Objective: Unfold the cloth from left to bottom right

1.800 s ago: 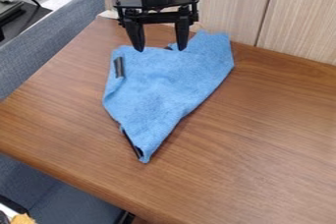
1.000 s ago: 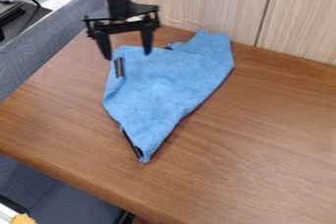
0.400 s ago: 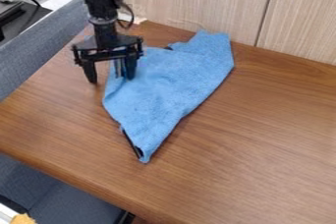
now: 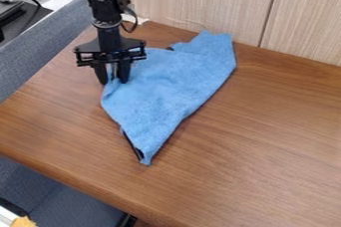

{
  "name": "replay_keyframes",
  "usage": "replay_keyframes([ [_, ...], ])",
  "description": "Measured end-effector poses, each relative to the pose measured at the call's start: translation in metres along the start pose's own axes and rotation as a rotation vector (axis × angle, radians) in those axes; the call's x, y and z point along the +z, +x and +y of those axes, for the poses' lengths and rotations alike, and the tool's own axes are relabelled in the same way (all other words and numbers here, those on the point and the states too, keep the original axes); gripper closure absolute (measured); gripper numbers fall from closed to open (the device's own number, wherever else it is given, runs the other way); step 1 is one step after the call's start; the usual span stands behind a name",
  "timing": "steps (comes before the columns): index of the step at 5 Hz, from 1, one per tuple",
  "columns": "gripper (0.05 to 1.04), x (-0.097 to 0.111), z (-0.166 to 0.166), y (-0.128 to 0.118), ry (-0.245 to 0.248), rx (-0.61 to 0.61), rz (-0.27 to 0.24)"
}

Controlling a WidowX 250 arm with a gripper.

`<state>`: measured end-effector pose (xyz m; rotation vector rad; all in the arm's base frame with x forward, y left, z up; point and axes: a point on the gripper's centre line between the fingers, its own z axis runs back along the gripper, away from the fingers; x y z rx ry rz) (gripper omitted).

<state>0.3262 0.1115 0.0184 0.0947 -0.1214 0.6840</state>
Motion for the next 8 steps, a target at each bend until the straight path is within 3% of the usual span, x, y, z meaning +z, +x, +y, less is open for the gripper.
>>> replay_keyframes([
  [1,0.902,0.0,0.002,-0.001,0.01,0.002,0.011],
  [2,1.003,0.003,0.005,-0.003,0.007,0.02,0.025],
  [4,1.017,0.032,-0.009,-0.004,-0.077,-0.016,0.02],
  [5,1.018,0.067,-0.047,-0.02,-0.171,-0.133,-0.022],
  [6,1.018,0.092,-0.081,-0.051,-0.274,-0.274,-0.013],
  [7,1.018,0.099,-0.11,-0.086,-0.325,-0.415,0.017],
  [8,1.02,0.104,-0.132,-0.132,-0.344,-0.605,0.039],
])
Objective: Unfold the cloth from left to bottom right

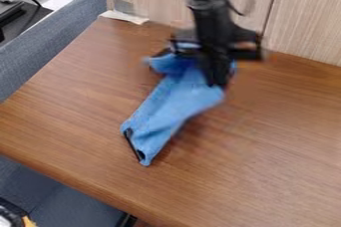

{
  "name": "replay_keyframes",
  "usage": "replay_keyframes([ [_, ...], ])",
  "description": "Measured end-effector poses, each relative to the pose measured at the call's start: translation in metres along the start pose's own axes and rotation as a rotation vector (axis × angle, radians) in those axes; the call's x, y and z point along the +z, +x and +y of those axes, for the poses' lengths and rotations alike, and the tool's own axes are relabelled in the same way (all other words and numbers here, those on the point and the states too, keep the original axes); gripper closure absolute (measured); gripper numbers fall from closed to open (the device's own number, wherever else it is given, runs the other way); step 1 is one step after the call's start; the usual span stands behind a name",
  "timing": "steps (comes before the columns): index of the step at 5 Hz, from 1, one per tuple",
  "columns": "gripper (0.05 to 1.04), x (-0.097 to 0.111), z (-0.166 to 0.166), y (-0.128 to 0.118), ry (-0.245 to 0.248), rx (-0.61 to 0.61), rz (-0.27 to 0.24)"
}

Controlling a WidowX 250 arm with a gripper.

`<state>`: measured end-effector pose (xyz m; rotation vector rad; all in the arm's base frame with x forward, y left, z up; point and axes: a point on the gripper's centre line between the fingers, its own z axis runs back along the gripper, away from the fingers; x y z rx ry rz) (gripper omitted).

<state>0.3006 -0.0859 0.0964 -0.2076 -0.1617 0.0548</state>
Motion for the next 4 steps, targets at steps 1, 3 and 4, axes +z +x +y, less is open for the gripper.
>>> replay_keyframes([
  [1,1.02,-0.015,-0.017,-0.025,0.001,-0.097,0.05],
  [3,1.02,-0.039,-0.039,-0.073,0.01,-0.263,0.133],
  [4,1.02,-0.052,-0.047,-0.092,0.011,-0.331,0.182],
])
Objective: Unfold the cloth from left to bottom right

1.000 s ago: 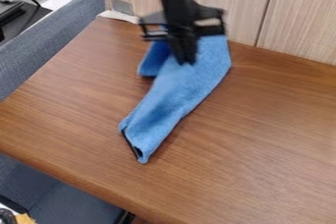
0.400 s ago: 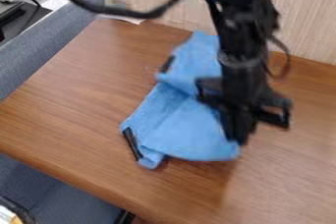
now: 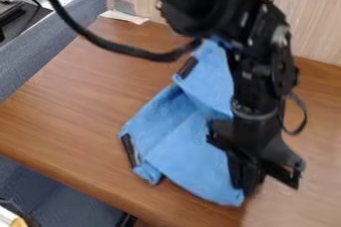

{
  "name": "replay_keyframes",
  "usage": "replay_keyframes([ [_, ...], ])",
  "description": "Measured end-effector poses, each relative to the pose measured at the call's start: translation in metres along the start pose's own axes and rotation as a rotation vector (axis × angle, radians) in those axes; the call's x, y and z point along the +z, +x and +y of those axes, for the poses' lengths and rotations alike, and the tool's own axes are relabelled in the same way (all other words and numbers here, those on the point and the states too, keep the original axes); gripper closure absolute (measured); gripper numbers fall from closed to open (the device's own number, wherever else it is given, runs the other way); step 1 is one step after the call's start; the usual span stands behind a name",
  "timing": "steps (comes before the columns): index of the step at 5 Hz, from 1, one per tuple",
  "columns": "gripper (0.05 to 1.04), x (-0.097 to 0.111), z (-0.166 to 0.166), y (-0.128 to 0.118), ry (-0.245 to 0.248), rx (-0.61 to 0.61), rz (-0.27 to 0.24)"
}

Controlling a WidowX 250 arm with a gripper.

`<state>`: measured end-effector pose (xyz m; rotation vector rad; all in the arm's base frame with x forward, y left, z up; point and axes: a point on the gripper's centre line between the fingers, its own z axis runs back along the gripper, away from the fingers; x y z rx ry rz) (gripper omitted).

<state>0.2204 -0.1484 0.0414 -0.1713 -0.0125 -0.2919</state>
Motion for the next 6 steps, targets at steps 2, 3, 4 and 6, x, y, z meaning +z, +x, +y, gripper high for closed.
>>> replay_keyframes([
  [2,1.004,-0.027,-0.01,-0.009,-0.03,-0.077,0.116],
  [3,0.845,-0.028,-0.013,-0.012,-0.02,-0.096,0.127],
  [4,0.578,-0.029,-0.013,-0.015,-0.017,-0.094,0.139],
  [6,0.079,-0.02,-0.012,-0.02,0.001,-0.111,0.107],
])
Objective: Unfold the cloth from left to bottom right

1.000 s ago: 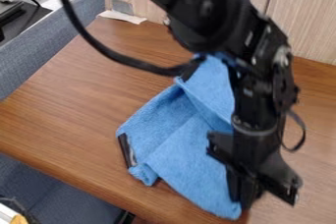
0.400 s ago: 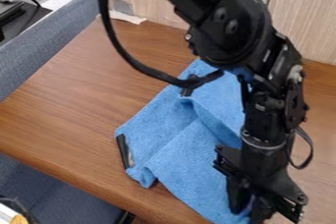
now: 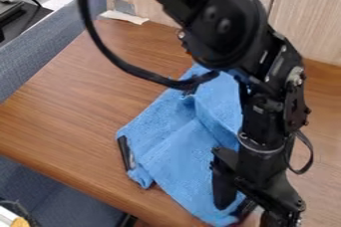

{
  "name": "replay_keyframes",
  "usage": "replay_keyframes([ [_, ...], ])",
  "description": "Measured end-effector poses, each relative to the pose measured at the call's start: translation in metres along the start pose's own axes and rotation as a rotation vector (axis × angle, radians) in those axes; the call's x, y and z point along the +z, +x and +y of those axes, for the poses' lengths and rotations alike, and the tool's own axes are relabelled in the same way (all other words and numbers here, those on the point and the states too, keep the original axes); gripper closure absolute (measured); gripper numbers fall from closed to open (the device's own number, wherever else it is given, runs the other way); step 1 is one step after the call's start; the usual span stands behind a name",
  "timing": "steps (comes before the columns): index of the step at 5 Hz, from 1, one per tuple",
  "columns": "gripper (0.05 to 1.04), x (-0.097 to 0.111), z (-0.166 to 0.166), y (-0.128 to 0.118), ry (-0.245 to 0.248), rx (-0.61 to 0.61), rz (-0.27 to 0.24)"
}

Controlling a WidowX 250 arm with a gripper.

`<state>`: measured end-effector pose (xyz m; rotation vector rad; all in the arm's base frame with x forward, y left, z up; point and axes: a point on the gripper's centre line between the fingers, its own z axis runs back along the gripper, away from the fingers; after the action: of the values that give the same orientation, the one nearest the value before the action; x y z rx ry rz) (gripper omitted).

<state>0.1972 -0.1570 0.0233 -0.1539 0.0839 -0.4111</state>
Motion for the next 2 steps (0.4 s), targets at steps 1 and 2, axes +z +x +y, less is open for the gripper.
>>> replay_keyframes([
  [1,0.079,0.024,0.002,0.001,-0.012,0.007,-0.085],
  [2,0.083,0.047,-0.003,-0.002,-0.026,-0.007,-0.136],
])
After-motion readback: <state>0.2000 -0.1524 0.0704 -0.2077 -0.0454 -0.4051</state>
